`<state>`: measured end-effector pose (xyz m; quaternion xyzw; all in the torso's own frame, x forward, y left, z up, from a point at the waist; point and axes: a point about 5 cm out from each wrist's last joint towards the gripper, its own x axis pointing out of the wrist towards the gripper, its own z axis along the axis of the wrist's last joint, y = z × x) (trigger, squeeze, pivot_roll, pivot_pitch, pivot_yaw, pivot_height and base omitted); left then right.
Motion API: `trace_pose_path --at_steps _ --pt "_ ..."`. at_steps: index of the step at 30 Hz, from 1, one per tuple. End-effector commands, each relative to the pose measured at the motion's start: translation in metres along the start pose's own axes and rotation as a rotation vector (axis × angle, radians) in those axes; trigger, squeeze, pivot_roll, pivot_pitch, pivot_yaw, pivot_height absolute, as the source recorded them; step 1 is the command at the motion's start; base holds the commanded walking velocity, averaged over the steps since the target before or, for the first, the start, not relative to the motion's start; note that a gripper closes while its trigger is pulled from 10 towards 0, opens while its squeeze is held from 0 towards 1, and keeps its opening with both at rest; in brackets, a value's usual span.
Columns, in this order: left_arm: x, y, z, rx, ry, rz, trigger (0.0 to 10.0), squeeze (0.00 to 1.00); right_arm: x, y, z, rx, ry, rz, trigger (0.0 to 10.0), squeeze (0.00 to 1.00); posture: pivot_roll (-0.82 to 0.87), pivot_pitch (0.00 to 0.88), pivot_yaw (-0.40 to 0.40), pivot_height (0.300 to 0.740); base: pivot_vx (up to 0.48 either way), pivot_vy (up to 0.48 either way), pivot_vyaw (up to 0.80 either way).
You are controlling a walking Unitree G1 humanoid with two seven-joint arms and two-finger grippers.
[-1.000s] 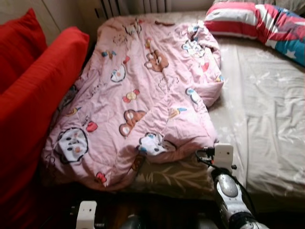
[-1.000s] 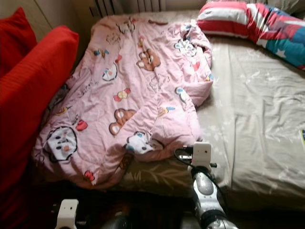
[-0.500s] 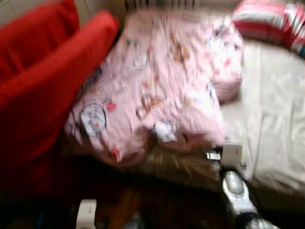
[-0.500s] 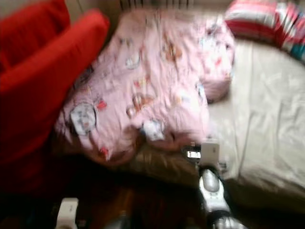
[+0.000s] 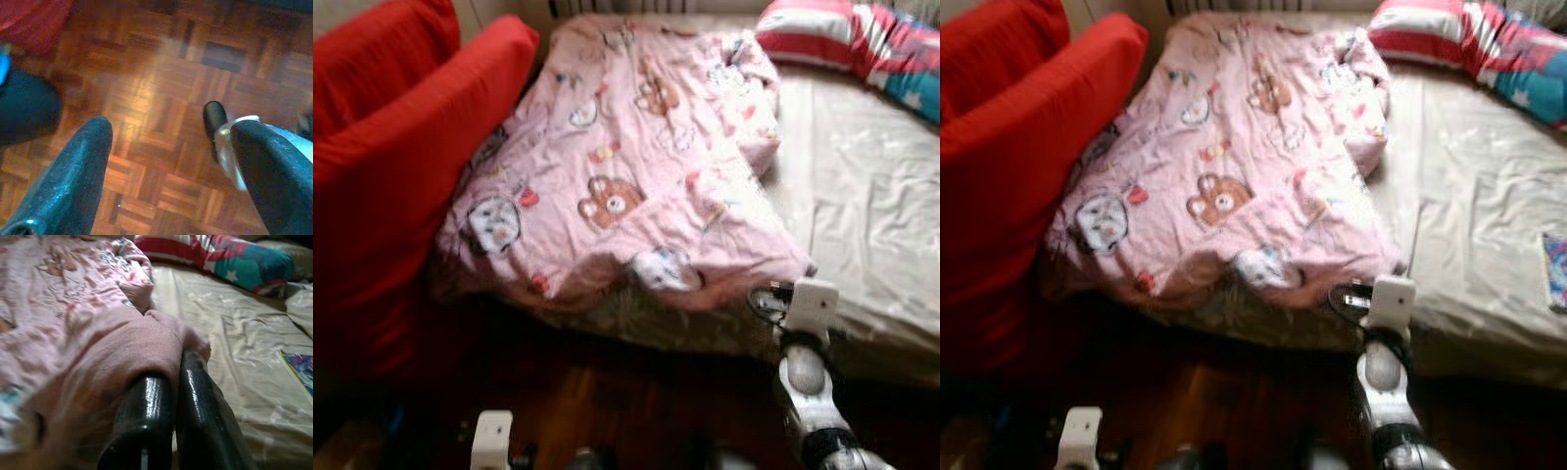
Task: Clean up the room
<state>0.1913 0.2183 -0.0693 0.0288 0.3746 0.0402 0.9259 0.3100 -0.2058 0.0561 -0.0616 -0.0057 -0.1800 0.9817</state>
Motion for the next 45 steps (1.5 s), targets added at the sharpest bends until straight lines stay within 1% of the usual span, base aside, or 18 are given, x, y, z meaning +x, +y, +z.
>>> trace_pose_path --at_steps 1,6,35,36,37,38,39,40,41,42,45 --pt "-0.005 0.002 -0.015 0.001 0.051 0.005 10.0 0.00 -0.001 -0.008 0.001 -0.017 -0.024 -0.047 10.0 0.00 -0.05 0.201 0.114 0.740 -0.266 0.000 0.00" --pt "-0.005 0.001 -0.014 0.003 0.044 0.001 10.0 0.00 -0.001 -0.013 0.005 -0.053 -0.069 -0.090 10.0 0.00 -0.05 0.202 0.113 0.740 -0.275 0.000 0.00" --pt "-0.005 0.001 -0.014 0.003 0.044 0.001 10.0 0.00 -0.001 -0.013 0.005 -0.053 -0.069 -0.090 10.0 0.00 -0.05 0.202 0.113 0.740 -0.274 0.000 0.00" --pt "-0.005 0.001 -0.014 0.003 0.042 0.001 10.0 0.00 -0.001 -0.015 0.006 -0.065 -0.079 -0.108 10.0 0.00 -0.05 0.202 0.113 0.740 -0.274 0.000 0.00" --pt "-0.005 -0.002 -0.014 0.008 0.045 -0.010 10.0 0.00 -0.004 -0.027 0.001 -0.100 -0.059 -0.181 10.0 0.00 -0.05 0.201 0.113 0.740 0.000 0.000 0.00" --pt "-0.005 -0.002 -0.014 0.008 0.045 -0.010 10.0 0.00 -0.004 -0.027 0.001 -0.100 -0.059 -0.181 10.0 0.00 -0.05 0.201 0.113 0.740 0.000 0.000 0.00" --pt "-0.005 -0.005 -0.015 0.015 0.050 -0.023 10.0 0.00 -0.008 -0.041 -0.006 -0.138 -0.029 -0.269 10.0 0.00 -0.05 0.201 0.113 0.740 0.000 0.000 0.00" --pt "-0.005 -0.005 -0.016 0.017 0.051 -0.024 10.0 0.00 -0.009 -0.046 -0.009 -0.142 -0.009 -0.291 10.0 0.71 -0.05 0.201 0.113 0.740 0.000 0.000 0.00" --pt "-0.005 -0.005 -0.016 0.017 0.051 -0.023 10.0 0.00 -0.008 -0.047 -0.009 -0.143 -0.002 -0.294 10.0 0.71 -0.05 0.201 0.113 0.740 0.000 0.000 0.00" --pt "-0.005 -0.005 -0.016 0.016 0.050 -0.023 10.0 0.00 -0.008 -0.048 -0.010 -0.134 0.006 -0.299 10.0 1.00 -0.05 0.200 0.113 0.740 0.000 0.000 0.00" --pt "-0.005 -0.005 -0.015 0.016 0.050 -0.023 10.0 0.00 -0.007 -0.049 -0.012 -0.124 0.028 -0.296 10.0 1.00 -0.05 0.200 0.113 0.740 0.000 0.000 0.00"
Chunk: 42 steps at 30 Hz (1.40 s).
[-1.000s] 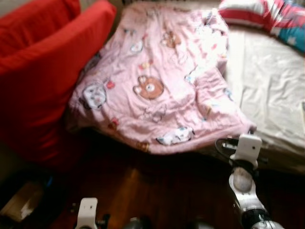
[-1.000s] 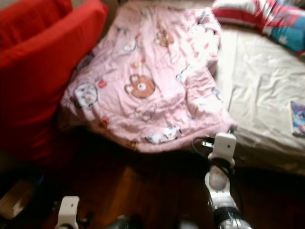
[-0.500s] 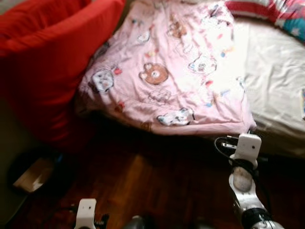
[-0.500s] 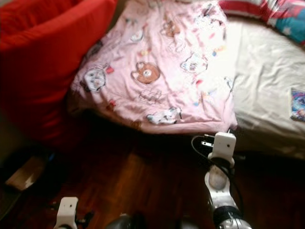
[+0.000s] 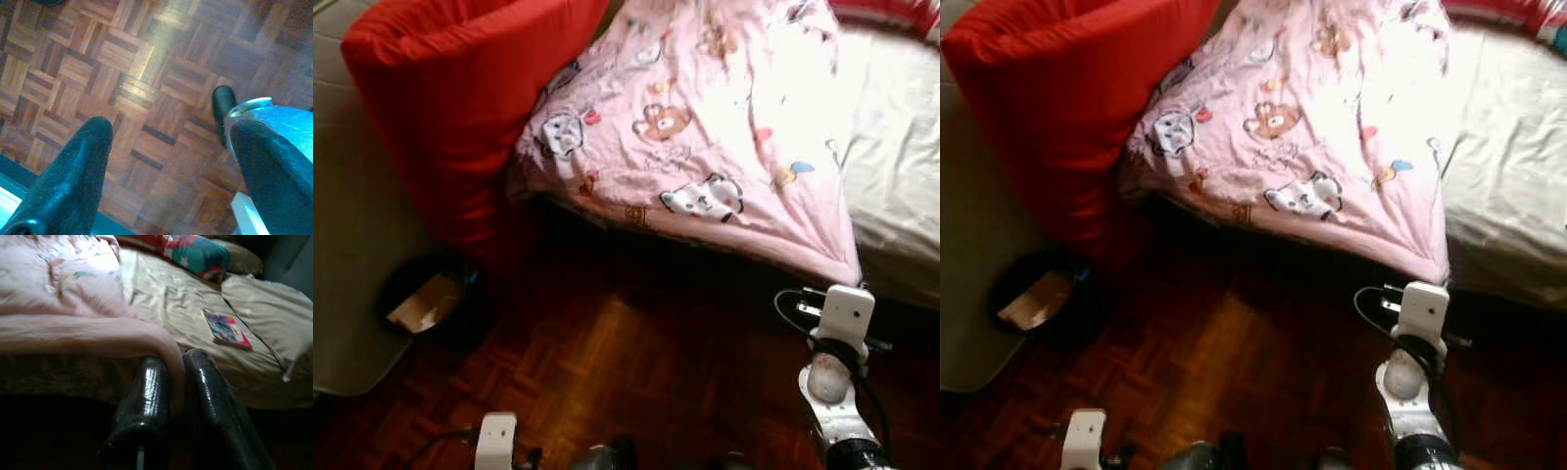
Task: Clean up the room
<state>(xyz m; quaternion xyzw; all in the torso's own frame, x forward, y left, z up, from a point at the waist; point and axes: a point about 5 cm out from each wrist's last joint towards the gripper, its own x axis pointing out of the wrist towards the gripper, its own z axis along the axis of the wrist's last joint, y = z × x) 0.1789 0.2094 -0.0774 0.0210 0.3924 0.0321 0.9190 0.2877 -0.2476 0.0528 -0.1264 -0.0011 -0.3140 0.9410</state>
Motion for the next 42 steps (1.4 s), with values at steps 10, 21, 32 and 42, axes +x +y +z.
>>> trace_pose_path --at_steps 10,21,32,42 --pt "0.000 0.004 0.000 0.006 0.008 -0.004 10.0 0.00 0.000 -0.005 -0.012 0.007 0.101 -0.021 10.0 0.00 -0.05 0.200 0.114 0.740 0.000 0.000 0.00" --pt "0.000 0.003 0.000 0.007 0.010 -0.007 10.0 0.00 -0.018 0.002 -0.044 0.032 0.330 0.113 10.0 0.00 -0.05 0.200 0.111 0.740 0.000 0.000 0.00" --pt "0.000 0.004 -0.001 -0.008 0.023 -0.006 10.0 0.00 -0.093 0.017 -0.105 0.017 0.736 0.466 10.0 0.00 -0.05 0.201 0.107 0.740 0.000 0.000 0.00" --pt "-0.001 0.005 -0.004 -0.012 0.034 -0.008 10.0 0.00 -0.133 0.004 -0.132 0.017 0.913 0.502 10.0 0.00 -0.05 0.204 0.107 0.740 0.000 0.000 0.00"
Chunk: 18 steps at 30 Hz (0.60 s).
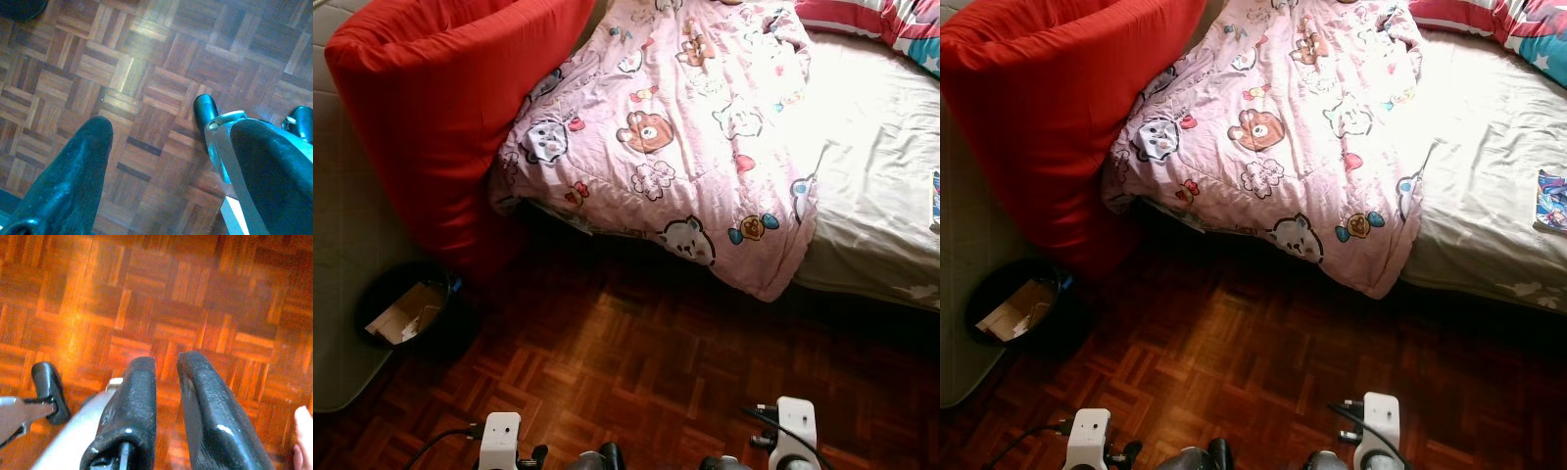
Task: Clean up the room
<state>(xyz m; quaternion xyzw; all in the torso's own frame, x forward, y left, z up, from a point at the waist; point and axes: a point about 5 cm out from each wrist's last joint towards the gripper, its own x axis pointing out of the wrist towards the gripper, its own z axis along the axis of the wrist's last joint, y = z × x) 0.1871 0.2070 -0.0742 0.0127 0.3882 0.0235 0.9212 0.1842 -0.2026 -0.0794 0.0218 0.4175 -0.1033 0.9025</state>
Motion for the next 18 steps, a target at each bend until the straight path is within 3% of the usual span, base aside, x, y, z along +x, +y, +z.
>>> trace_pose_path --at_steps 1,6,18 --pt "-0.004 0.007 -0.012 -0.003 0.044 0.014 10.0 0.00 -0.004 0.003 -0.017 0.019 0.057 0.011 10.0 0.00 -0.05 0.205 0.109 0.740 0.000 0.000 0.00" --pt "-0.004 0.007 -0.013 -0.001 0.051 0.013 10.0 0.00 -0.008 0.001 -0.030 -0.016 0.103 0.017 10.0 0.00 -0.05 0.201 0.108 0.740 0.000 0.000 0.00" --pt "-0.005 0.008 -0.015 -0.002 0.060 0.014 10.0 0.00 -0.008 0.003 -0.029 -0.035 0.095 0.031 10.0 0.00 -0.05 0.199 0.110 0.740 0.000 0.000 0.00"
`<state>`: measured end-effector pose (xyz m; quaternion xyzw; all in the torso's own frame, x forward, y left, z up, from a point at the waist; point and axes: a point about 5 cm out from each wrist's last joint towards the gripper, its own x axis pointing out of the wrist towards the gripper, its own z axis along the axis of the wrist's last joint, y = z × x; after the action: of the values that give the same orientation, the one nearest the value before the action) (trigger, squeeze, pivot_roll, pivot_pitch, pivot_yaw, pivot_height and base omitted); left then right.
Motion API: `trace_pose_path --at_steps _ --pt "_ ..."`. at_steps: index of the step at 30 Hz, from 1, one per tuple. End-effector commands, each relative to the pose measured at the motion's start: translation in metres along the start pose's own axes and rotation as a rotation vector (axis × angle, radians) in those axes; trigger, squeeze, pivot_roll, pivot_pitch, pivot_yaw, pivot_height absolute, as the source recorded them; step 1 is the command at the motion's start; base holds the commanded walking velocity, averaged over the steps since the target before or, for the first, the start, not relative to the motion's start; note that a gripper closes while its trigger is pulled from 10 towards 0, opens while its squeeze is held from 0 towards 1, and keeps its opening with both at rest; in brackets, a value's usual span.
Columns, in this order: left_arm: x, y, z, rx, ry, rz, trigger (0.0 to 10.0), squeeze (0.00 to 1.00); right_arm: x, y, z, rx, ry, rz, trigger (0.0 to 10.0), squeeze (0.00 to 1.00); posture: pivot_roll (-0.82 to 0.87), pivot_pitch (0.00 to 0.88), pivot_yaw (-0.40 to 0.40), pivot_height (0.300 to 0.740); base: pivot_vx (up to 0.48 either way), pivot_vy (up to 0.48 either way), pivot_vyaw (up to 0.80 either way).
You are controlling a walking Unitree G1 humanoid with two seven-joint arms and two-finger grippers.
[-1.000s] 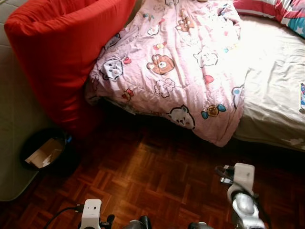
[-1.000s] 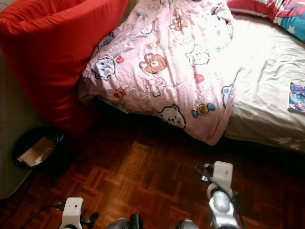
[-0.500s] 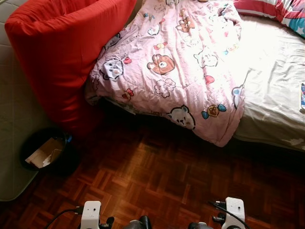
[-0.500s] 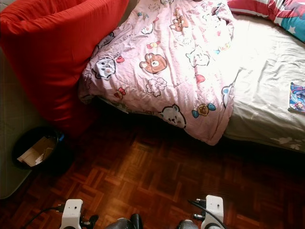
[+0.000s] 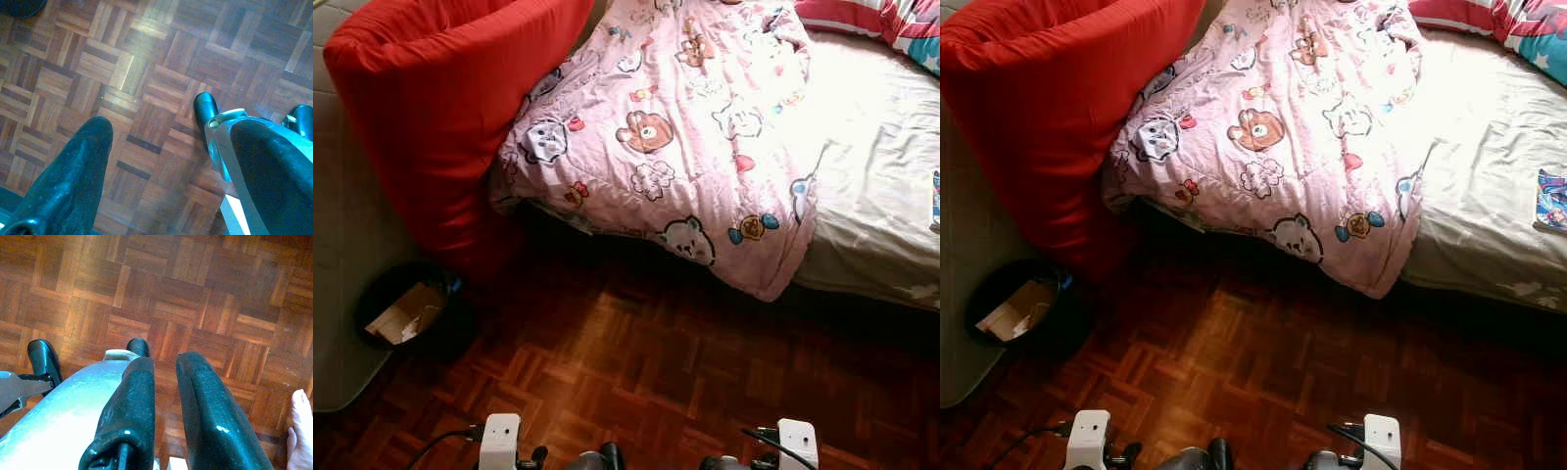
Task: Clean up the room
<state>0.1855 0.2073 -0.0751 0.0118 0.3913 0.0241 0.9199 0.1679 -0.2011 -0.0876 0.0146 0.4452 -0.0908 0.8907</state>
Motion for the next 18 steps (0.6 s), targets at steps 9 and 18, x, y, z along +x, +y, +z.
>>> trace_pose_path --at_steps 9,18 --pt "-0.0046 0.0062 -0.0137 -0.003 0.051 0.010 10.0 0.00 -0.0028 0.0040 -0.0122 -0.037 0.032 0.030 10.0 0.00 -0.05 0.193 0.107 0.740 0.000 0.000 0.00" --pt "-0.0045 0.0052 -0.0136 -0.007 0.049 0.006 10.0 0.00 -0.0028 0.0033 -0.0117 -0.053 0.027 0.038 10.0 0.00 -0.06 0.178 0.105 0.740 0.173 0.000 0.00"
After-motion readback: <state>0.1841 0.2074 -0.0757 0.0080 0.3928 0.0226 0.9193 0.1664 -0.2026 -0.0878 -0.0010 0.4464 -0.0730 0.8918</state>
